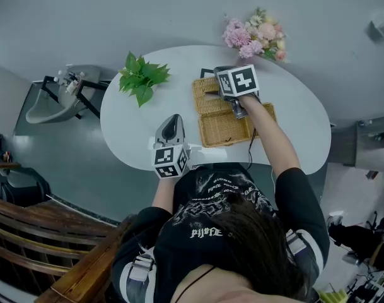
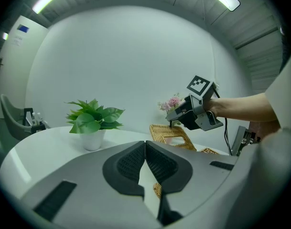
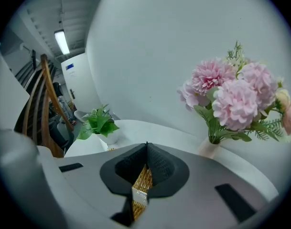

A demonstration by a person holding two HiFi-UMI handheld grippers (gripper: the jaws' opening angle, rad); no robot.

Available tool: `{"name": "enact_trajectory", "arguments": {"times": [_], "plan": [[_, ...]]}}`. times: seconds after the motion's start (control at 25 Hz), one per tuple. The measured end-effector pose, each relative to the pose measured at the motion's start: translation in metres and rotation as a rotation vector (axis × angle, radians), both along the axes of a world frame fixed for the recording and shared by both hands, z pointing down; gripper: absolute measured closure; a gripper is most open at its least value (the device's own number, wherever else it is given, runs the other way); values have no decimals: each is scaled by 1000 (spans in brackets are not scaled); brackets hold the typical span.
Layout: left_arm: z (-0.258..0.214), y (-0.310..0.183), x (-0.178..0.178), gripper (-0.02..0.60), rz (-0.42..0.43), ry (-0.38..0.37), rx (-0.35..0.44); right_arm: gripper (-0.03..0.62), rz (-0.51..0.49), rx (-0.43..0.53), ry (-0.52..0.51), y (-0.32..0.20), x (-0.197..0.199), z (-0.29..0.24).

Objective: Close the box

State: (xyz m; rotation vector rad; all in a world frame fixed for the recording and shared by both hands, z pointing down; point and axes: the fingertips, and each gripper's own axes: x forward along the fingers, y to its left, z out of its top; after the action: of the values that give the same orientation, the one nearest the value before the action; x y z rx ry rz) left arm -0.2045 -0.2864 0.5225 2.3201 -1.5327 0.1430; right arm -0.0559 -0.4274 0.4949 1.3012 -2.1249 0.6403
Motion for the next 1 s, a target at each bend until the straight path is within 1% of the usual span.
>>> {"name": "enact_trajectory", "arguments": {"times": [0.16, 0.52, 0.8, 1.0], "plan": [[1, 3, 2, 554, 4, -4, -11, 561, 4, 42, -27, 10, 1, -12], [3, 7, 20, 554, -4, -11, -25, 560, -36, 134, -59, 35, 6, -33], [-9, 24, 29, 554, -59, 28, -2, 560, -89, 188, -56, 58, 3, -45], [-11, 44, 34, 554, -91, 23, -18, 560, -102, 209, -74, 75, 6, -52]]}}
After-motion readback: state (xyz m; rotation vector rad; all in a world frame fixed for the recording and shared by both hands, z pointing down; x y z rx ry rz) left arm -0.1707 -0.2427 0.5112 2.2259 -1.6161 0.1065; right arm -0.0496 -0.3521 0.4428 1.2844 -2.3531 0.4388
